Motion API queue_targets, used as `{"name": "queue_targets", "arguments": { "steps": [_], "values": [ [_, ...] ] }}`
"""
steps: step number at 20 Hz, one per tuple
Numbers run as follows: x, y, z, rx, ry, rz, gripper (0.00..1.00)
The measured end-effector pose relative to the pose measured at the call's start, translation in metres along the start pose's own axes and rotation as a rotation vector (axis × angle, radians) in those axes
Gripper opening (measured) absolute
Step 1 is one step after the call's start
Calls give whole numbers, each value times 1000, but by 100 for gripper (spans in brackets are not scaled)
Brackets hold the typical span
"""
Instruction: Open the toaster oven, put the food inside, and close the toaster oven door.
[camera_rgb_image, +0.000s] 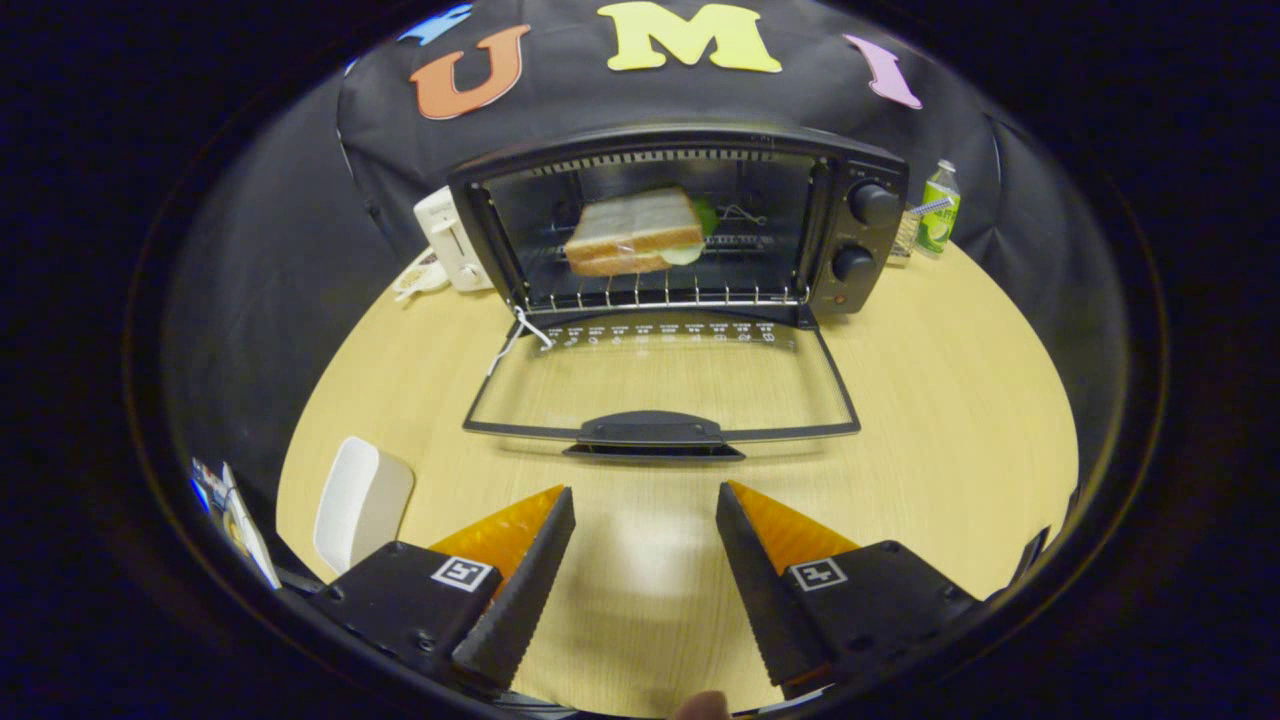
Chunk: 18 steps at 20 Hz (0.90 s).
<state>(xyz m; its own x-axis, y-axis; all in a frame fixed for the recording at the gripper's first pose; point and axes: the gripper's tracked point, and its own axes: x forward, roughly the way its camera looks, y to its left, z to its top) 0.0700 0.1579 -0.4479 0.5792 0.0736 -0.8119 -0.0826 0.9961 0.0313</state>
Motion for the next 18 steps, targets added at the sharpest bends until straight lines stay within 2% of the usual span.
{"name": "queue_targets", "arguments": {
  "steps": [10,18],
  "values": [
    [43,-12,-2,-20,9,-67,93],
    [21,-6,12,38,-12,-65,93]
  ]
}}
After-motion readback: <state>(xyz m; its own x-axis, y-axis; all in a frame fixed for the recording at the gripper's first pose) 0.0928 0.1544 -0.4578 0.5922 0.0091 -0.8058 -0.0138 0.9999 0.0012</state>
